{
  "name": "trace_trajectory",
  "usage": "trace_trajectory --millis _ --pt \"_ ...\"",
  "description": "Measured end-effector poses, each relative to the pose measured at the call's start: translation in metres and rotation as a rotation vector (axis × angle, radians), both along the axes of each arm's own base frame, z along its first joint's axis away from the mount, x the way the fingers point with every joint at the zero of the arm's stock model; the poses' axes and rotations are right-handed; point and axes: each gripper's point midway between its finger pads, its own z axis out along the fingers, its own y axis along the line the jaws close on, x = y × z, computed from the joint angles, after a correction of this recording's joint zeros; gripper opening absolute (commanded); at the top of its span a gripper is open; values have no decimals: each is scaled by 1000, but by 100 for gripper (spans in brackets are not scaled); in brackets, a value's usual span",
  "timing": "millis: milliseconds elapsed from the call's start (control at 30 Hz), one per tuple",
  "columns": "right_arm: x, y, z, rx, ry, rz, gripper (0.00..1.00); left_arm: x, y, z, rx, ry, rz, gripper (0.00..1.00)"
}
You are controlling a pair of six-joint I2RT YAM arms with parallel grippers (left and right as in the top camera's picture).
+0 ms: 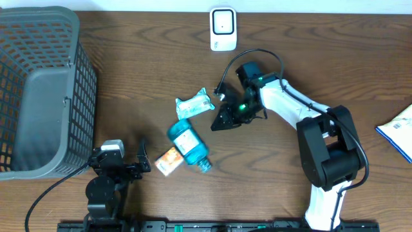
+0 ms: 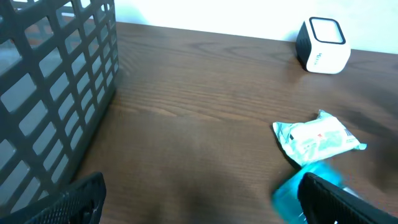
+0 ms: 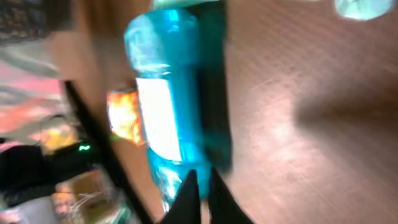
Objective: Scan the item barcode
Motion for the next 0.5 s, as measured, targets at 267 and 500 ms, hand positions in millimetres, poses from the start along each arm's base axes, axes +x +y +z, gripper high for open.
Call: trace_trajectory --millis 267,500 --pt "11 -11 27 160 35 -28 49 0 0 0 0 0 0 98" --pt "6 16 18 135 -102 84 76 0 0 0 0 0 0 98"
